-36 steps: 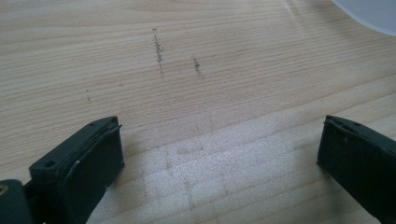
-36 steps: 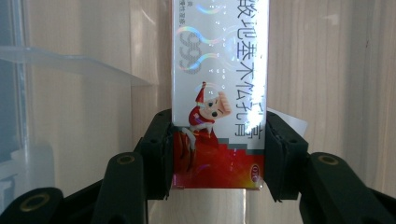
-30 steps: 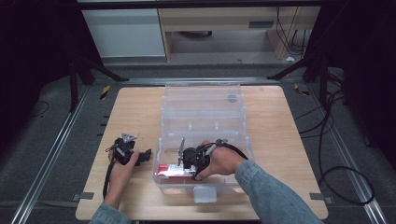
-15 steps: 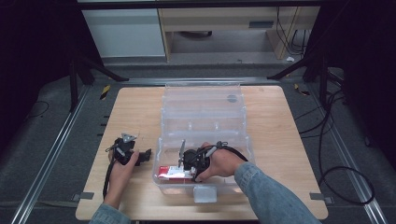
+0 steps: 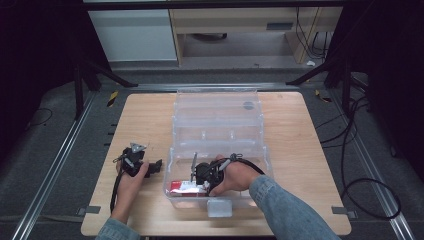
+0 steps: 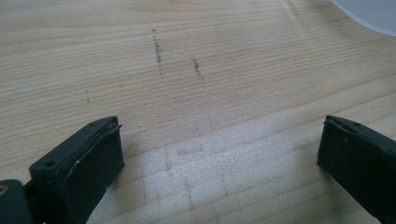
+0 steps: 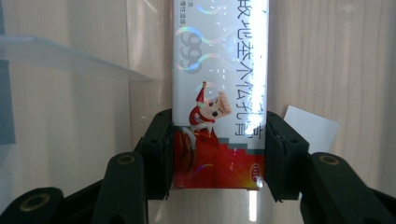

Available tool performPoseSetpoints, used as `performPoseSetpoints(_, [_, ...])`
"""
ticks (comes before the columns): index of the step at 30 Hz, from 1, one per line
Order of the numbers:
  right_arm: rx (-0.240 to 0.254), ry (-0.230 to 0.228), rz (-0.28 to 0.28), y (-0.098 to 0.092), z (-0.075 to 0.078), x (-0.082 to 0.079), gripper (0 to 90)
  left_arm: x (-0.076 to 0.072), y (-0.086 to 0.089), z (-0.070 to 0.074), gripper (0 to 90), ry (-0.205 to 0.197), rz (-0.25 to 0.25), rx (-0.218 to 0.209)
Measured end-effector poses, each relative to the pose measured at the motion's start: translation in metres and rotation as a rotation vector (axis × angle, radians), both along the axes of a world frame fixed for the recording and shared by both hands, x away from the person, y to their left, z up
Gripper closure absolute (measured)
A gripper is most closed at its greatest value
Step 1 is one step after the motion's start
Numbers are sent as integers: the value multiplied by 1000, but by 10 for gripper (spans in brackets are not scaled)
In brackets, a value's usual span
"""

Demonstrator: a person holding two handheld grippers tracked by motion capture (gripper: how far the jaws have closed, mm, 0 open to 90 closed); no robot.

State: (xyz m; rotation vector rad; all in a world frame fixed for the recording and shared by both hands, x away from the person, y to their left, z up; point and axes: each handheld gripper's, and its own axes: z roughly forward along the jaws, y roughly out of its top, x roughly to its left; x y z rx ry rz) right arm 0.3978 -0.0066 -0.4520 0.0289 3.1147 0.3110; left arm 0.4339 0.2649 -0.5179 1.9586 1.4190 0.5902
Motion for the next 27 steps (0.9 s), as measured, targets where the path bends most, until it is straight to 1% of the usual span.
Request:
performPoseSetpoints(3, [-7,1,-8,1,-1,-1,507,0,0,0,0,0,0,0])
performPoseSetpoints(4, [-5,-1,2,1,-2,-1,507,0,0,0,0,0,0,0])
performPoseSetpoints(10, [-12,0,6,2,-5,0,507,0,0,0,0,0,-3,1])
performPoseSetpoints(16, [-19,2,-11,2,-5,-2,503,0,0,0,0,0,-3,0])
performPoseSetpoints(18, [-15,-1,-4,2,-5,-2,502,0,0,0,0,0,-3,1])
performPoseSetpoints(20, [-13,1,-18,1,-5,-2,498,1,0,0,0,0,-4,1])
performPoseSetpoints(22, [-9,-6,-17,1,-4,-2,491,1,0,0,0,0,-4,1])
performPoseSetpoints(24, [0,0,-26,2,-1,-3,487,1,0,0,0,0,-4,1])
performPoseSetpoints(27, [14,-6,-24,1,1,-3,496,1,0,0,0,0,-4,1])
